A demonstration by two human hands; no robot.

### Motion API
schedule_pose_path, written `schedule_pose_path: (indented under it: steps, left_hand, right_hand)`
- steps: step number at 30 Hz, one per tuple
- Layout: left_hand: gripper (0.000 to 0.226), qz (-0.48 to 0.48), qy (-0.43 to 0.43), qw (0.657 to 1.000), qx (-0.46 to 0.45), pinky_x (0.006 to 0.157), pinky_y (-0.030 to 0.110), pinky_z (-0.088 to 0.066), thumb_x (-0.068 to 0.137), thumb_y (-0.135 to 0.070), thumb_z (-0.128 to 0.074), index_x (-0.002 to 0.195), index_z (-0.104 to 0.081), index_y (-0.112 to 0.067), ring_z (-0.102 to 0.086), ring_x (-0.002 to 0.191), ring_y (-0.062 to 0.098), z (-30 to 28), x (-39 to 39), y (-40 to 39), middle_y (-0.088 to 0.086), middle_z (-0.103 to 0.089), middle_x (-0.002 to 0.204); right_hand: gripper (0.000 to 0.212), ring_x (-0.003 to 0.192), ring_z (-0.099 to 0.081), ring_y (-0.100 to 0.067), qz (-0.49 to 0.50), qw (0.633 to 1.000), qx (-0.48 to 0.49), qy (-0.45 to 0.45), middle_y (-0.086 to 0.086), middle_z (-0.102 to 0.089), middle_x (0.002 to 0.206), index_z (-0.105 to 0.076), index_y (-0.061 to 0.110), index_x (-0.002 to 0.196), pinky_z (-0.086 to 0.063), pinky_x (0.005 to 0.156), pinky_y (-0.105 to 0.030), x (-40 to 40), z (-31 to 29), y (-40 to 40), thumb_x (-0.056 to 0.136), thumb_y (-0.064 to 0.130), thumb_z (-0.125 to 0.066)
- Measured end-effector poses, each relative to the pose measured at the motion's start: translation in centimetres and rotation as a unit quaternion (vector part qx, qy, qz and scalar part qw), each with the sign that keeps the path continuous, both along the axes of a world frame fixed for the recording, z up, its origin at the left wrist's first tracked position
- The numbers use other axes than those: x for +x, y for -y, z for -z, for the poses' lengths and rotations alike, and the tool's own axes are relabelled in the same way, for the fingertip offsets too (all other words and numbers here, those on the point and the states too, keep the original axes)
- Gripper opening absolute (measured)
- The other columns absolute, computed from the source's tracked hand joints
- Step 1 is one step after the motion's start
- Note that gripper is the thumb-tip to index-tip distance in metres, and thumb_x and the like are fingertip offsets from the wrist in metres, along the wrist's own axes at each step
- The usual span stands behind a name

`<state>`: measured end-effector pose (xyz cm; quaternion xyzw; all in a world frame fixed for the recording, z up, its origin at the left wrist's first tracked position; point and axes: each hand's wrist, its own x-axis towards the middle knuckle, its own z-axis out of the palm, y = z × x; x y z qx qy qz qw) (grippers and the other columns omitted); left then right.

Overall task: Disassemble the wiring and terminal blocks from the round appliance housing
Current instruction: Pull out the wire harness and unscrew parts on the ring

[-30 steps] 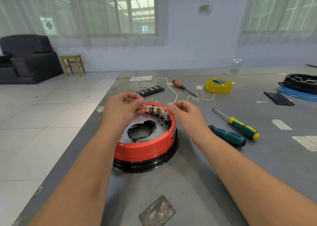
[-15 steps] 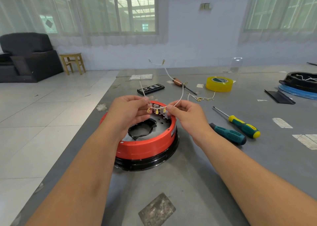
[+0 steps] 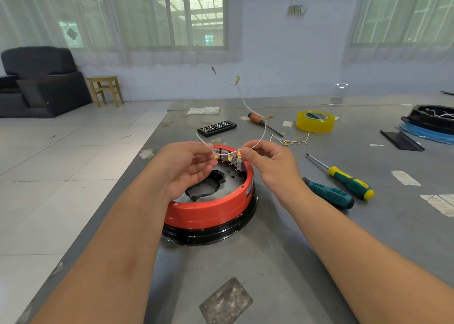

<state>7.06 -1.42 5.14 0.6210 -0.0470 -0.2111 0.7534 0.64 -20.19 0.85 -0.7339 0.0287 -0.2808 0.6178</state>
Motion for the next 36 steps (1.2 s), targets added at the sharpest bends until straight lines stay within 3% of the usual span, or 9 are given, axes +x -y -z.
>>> schedule_pose_path:
  steps: [4, 8, 12, 15, 20, 27, 31, 34, 36]
  left_hand:
    - [0.004, 0.002, -0.013, 1.0, -0.009, 0.054, 0.021, -0.059, 0.096, -0.004, -0.069, 0.096, -0.073, -0.005, -0.072, 0.058, 0.014, -0.1, -0.1, 0.0, 0.007, -0.071, 0.067]
    - [0.006, -0.005, 0.064, 0.997, 0.035, 0.058, 0.023, -0.061, 0.095, -0.008, -0.073, 0.095, -0.068, -0.012, -0.077, 0.069, 0.017, 0.0, 0.0, 0.0, 0.009, -0.078, 0.079]
    - [0.008, -0.009, 0.136, 0.988, 0.073, 0.068, 0.027, -0.065, 0.095, -0.007, -0.074, 0.094, -0.068, -0.011, -0.079, 0.077, 0.021, 0.2, -0.3, 0.3, 0.016, -0.08, 0.089]
    - [0.01, -0.021, 0.164, 0.985, 0.046, 0.069, 0.029, -0.065, 0.096, -0.001, -0.072, 0.096, -0.065, -0.009, -0.079, 0.074, 0.022, 0.3, -0.3, 0.7, 0.017, -0.079, 0.085]
    - [0.012, -0.025, 0.211, 0.977, 0.022, 0.068, 0.027, -0.065, 0.096, 0.003, -0.07, 0.094, -0.063, -0.008, -0.08, 0.077, 0.023, 0.6, -0.1, 1.2, 0.017, -0.08, 0.086]
    - [0.017, 0.015, 0.277, 0.96, 0.043, 0.068, 0.024, -0.063, 0.096, 0.004, -0.068, 0.091, -0.064, -0.011, -0.079, 0.078, 0.019, 0.8, -0.2, 1.6, 0.007, -0.079, 0.078]
    - [0.018, 0.028, 0.319, 0.946, 0.054, 0.069, 0.022, -0.061, 0.096, 0.003, -0.069, 0.09, -0.065, -0.014, -0.079, 0.079, 0.017, 0.8, -0.1, 1.5, 0.004, -0.078, 0.076]
    - [0.017, 0.033, 0.338, 0.938, 0.064, 0.072, 0.023, -0.062, 0.095, 0.002, -0.07, 0.091, -0.065, -0.015, -0.079, 0.081, 0.016, 0.9, -0.1, 1.5, 0.002, -0.079, 0.077]
    - [0.017, 0.032, 0.336, 0.939, 0.068, 0.072, 0.023, -0.062, 0.095, 0.001, -0.071, 0.091, -0.066, -0.014, -0.078, 0.081, 0.015, 0.9, -0.2, 1.5, 0.001, -0.078, 0.077]
  right_hand:
    - [0.013, 0.07, -0.067, -0.004, 0.009, 1.0, -0.007, 0.011, -0.007, -0.074, 0.084, -0.077, 0.031, 0.081, -0.05, 0.062, -0.01, -0.1, -0.1, -0.2, 0.091, 0.023, -0.075]
    - [0.01, 0.078, -0.071, -0.004, 0.01, 1.0, 0.027, -0.002, 0.0, -0.077, 0.086, -0.076, 0.027, 0.086, -0.052, 0.065, -0.011, 0.0, -0.2, -0.1, 0.093, 0.02, -0.073]
    - [0.009, 0.081, -0.072, -0.002, -0.013, 0.994, 0.108, -0.011, 0.002, -0.079, 0.09, -0.074, 0.022, 0.101, -0.051, 0.063, -0.009, 0.1, -0.5, -0.3, 0.094, 0.017, -0.071]
    - [0.022, 0.084, -0.072, -0.011, -0.044, 0.99, 0.133, -0.023, -0.002, -0.079, 0.093, -0.069, 0.016, 0.115, -0.052, 0.065, -0.011, 0.1, -0.6, -0.6, 0.093, 0.019, -0.073]
    - [0.017, 0.084, -0.073, -0.006, -0.067, 0.991, 0.113, -0.04, -0.003, -0.079, 0.089, -0.073, 0.011, 0.101, -0.051, 0.071, -0.012, 0.1, -0.5, -1.2, 0.089, 0.022, -0.077]
    - [0.021, 0.074, -0.07, 0.0, -0.043, 0.991, 0.11, -0.057, 0.0, -0.078, 0.081, -0.078, 0.012, 0.085, -0.046, 0.062, -0.005, 0.1, -0.8, -1.7, 0.093, 0.03, -0.071]
    - [0.029, 0.074, -0.072, -0.002, -0.039, 0.986, 0.144, -0.068, -0.006, -0.079, 0.085, -0.079, 0.005, 0.093, -0.044, 0.057, -0.002, -0.2, -1.2, -1.9, 0.094, 0.033, -0.07]
    - [0.028, 0.066, -0.069, 0.0, -0.046, 0.98, 0.178, -0.071, -0.012, -0.077, 0.086, -0.077, -0.003, 0.099, -0.042, 0.05, -0.001, -0.5, -1.5, -2.1, 0.094, 0.023, -0.07]
    - [0.022, 0.063, -0.069, 0.001, -0.052, 0.976, 0.198, -0.076, -0.007, -0.076, 0.079, -0.076, -0.004, 0.1, -0.043, 0.048, -0.003, -0.6, -1.6, -2.2, 0.094, 0.016, -0.069]
